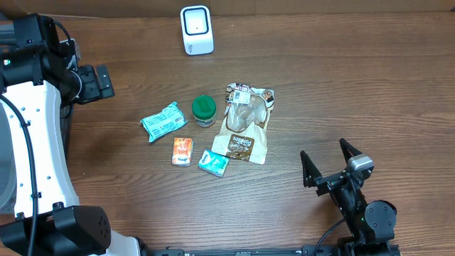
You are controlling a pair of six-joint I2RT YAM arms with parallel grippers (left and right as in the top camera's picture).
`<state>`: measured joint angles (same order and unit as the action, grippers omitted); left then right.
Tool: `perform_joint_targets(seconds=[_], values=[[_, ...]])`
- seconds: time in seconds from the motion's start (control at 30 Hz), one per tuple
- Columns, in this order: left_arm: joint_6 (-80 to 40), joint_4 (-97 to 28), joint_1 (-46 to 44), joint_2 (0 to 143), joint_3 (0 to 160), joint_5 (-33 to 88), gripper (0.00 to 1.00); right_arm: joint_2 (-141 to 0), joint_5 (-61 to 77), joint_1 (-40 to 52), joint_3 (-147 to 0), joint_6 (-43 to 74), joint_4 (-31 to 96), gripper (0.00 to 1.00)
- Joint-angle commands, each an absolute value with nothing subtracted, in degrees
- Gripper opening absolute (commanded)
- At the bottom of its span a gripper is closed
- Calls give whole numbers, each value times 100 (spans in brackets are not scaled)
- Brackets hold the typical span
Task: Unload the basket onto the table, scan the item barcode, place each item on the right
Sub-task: 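Raise the left arm away to the side of the basket, then move the right gripper over the green-capped jar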
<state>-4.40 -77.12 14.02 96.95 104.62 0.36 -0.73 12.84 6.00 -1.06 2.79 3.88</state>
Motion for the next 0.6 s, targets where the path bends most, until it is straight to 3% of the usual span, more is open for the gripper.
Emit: perform_joint_targets(seconds=[0.0, 0.33, 0.57], values=[[-381, -7688, 1424, 9590, 10549, -3, 100, -36, 2071, 576, -97, 362, 353, 100], [-381, -7688, 1424, 9590, 10549, -3, 99, -1514, 2596, 576, -1356, 729, 803, 100], [-381, -7688, 1424, 9590, 10549, -3, 100, -3686, 2711, 576, -3500, 703, 2377, 100]])
